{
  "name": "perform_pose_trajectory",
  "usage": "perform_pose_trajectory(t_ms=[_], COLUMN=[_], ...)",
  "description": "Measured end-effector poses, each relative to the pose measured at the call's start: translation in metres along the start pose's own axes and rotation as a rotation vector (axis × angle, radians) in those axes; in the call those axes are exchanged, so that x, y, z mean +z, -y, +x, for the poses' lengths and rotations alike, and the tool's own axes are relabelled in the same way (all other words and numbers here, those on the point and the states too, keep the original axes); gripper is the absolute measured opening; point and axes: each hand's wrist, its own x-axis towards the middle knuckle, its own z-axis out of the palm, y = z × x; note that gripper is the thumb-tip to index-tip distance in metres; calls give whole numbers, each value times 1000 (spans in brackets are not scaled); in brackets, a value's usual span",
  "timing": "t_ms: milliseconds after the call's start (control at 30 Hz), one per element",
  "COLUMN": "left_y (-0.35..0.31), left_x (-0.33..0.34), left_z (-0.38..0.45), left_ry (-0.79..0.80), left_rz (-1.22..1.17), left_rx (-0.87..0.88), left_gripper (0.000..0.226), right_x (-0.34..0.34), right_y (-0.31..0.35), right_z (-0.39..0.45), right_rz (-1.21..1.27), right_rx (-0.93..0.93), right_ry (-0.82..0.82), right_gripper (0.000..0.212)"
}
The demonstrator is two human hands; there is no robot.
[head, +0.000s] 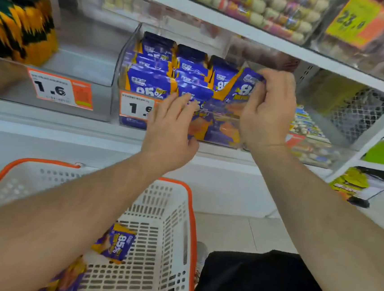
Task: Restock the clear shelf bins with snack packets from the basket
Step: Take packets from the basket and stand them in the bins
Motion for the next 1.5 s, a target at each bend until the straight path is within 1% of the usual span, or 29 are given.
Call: perform_pose_trajectory(t_ms=[100, 167, 200, 267, 367, 433, 500, 533, 600, 633, 667, 700, 767, 800, 867, 900, 933, 1000, 1067, 1133, 1200, 1267, 1333, 1367, 1400, 1467, 1500], left_y=[6, 11, 13, 14, 13, 13, 14, 14, 15, 16, 17, 17, 22, 27, 38, 45, 54, 76, 98, 115, 129, 140, 154, 161, 168, 180, 185], left_x=[6, 9, 10, 12, 15, 14, 13, 13, 12, 13, 13, 14, 19, 21, 24, 25, 26, 27, 25, 20, 12, 5, 4, 5, 5, 6, 6], left_z=[6, 7, 7, 5, 1, 1, 2, 3, 4, 4, 3, 1, -8, -16, -40, -55, -72, -105, -131, -150, -167, -181, -195, -202, -209, -218, -220], left_ry=[181, 220, 211, 185, 158, 187, 216, 225, 237, 237, 234, 219, 151, 121, 149, 213, 303, 449, 516, 558, 589, 617, 639, 654, 667, 675, 676], left_rz=[171, 236, 243, 227, 212, 226, 232, 230, 230, 227, 223, 217, 181, 144, 45, -4, -39, -57, -56, -56, -61, -103, -129, -133, -145, -173, -182], left_rx=[5, 17, 24, 24, 23, 18, 14, 14, 20, 25, 34, 51, 87, 77, -4, -65, -133, -253, -381, -512, -614, -706, -780, -812, -851, -933, -977], left_gripper=[86, 88, 88, 86, 87, 88, 89, 88, 89, 89, 89, 89, 88, 87, 86, 85, 83, 79, 74, 71, 67, 62, 58, 56, 54, 50, 49], right_x=[-1, 3, 7, 18, 36, 47, 60, 66, 76, 80, 82, 83, 80, 76, 74, 76, 81, 94, 107, 118, 130, 144, 158, 165, 170, 181, 185], right_y=[-16, -27, -31, -37, -42, -43, -46, -47, -52, -55, -57, -57, -48, -40, -17, -6, 5, 26, 45, 59, 66, 72, 75, 77, 78, 79, 80], right_z=[23, 31, 34, 37, 39, 41, 40, 38, 35, 34, 34, 34, 29, 22, 1, -13, -29, -62, -96, -133, -172, -208, -239, -252, -266, -296, -311], right_rz=[-80, -148, -187, -292, -485, -560, -621, -654, -681, -681, -667, -620, -464, -384, -200, -98, -2, 116, 192, 246, 276, 243, 143, 98, 64, -15, -55], right_rx=[-112, -125, -113, -81, -37, 49, 138, 159, 174, 185, 207, 241, 278, 241, 54, -58, -147, -260, -310, -313, -281, -168, -37, 27, 96, 236, 313], right_ry=[-97, -86, -54, 82, 404, 605, 788, 867, 972, 972, 934, 851, 586, 433, 186, 125, 123, 218, 336, 484, 691, 981, 1266, 1384, 1472, 1579, 1636], right_gripper=[24, 24, 25, 30, 39, 34, 22, 21, 27, 31, 34, 37, 39, 38, 28, 22, 16, 9, 9, 14, 17, 15, 14, 14, 13, 11, 15])
